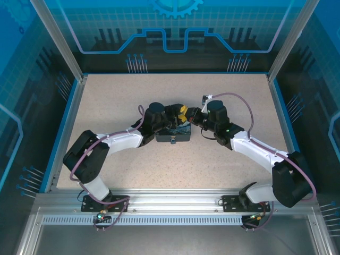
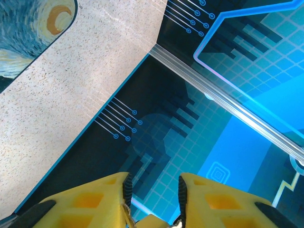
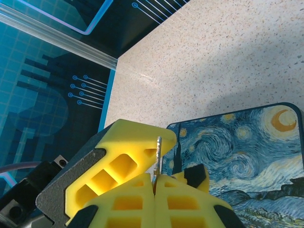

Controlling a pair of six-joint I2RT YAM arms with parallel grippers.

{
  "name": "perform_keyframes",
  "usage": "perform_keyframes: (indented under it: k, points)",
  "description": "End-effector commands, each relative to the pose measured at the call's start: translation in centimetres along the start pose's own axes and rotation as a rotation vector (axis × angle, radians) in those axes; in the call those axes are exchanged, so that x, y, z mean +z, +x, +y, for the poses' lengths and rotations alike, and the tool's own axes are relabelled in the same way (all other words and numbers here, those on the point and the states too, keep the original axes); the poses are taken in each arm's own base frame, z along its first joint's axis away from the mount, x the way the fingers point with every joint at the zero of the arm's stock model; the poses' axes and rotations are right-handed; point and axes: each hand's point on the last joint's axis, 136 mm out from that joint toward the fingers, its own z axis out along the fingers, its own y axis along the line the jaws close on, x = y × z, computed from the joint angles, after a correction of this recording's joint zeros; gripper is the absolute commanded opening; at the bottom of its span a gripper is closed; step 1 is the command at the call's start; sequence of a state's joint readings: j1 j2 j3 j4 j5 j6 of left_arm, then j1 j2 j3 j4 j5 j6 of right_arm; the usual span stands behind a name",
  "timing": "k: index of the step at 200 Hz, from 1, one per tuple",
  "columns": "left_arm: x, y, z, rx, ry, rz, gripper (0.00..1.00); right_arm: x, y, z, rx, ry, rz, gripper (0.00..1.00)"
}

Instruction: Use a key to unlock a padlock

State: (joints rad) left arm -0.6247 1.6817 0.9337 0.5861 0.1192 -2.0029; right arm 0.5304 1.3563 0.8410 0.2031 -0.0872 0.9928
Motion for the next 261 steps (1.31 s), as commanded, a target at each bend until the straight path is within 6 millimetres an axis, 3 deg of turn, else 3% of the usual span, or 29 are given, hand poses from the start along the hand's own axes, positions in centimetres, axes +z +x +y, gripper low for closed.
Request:
perform_keyframes:
  k: [1, 187, 261]
  points:
    - [0.3, -0.1, -0.9, -0.056, 0.040, -0.001, 0.31, -0.3, 0.2, 0.8, -0.029, -0.026, -0.008, 0.00]
    - [0.5, -1.3, 0.1, -0.057, 0.039, -0.021, 0.26, -2.0, -0.7, 1.5, -0.026, -0.039, -0.049, 0.00]
    - [0.8, -1.1, -0.4, -0.046, 0.059, -0.008, 0.12, -1.7, -0.2, 1.0, -0.013, -0.031, -0.034, 0.00]
